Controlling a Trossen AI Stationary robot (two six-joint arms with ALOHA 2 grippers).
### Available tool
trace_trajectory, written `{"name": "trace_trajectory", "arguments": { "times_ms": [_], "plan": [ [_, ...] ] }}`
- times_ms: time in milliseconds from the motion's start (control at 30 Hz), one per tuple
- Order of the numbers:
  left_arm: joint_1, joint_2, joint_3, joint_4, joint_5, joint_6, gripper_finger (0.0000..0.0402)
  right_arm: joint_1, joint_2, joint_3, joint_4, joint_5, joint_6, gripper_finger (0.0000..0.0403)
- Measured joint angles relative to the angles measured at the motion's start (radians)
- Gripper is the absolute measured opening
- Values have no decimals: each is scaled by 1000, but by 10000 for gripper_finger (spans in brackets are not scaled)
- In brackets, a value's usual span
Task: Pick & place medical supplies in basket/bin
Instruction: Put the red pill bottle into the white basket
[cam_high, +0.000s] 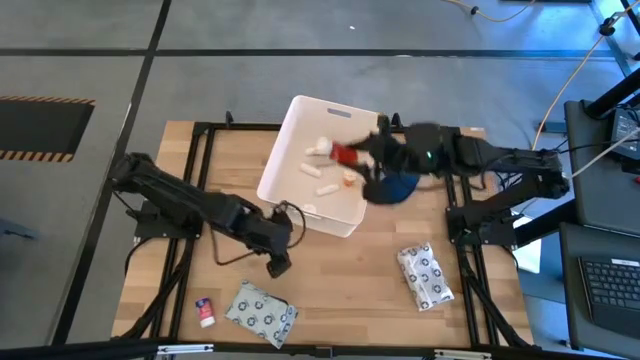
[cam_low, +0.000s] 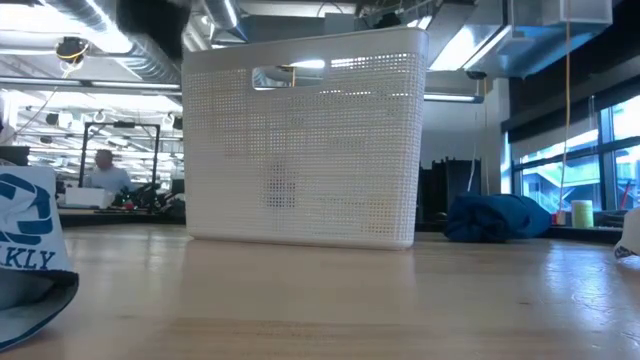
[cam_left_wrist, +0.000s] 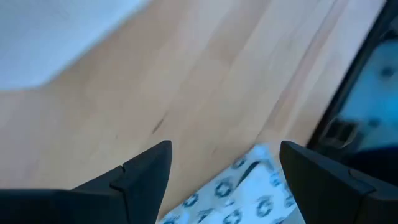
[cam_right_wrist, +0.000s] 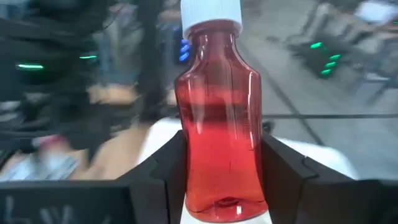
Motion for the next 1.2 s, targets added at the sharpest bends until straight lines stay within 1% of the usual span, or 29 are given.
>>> {"name": "trace_trajectory", "arguments": {
  "times_ms": [100, 167, 233, 333, 533, 700, 967, 1200],
  "plan": [
    [-3, -64, 32, 4, -92, -50, 290, -76, 39, -1, 53, -27, 2, 156],
    [-4, -103, 44, 5, -157, -61, 290, -117, 76, -1, 78, -83, 4, 156],
    [-8, -136, 46, 8, -218, -61, 290, -150, 122, -1, 92, -138, 0, 156],
    [-11, -171, 46, 4, -277, -23, 290, -183, 204, -2, 92, -151, -2, 156],
    [-10, -185, 45, 1, -290, 92, 290, -237, 377, -2, 94, -152, -1, 156],
    [-10, -185, 45, -3, -290, 153, 290, -265, 496, -2, 87, -152, 0, 156],
    [-9, -185, 45, -6, -274, 215, 290, -286, 608, -2, 24, -154, 1, 157],
    [-8, -185, 45, -7, -273, 275, 290, -303, 655, -2, -9, -154, 13, 172]
  ]
}}
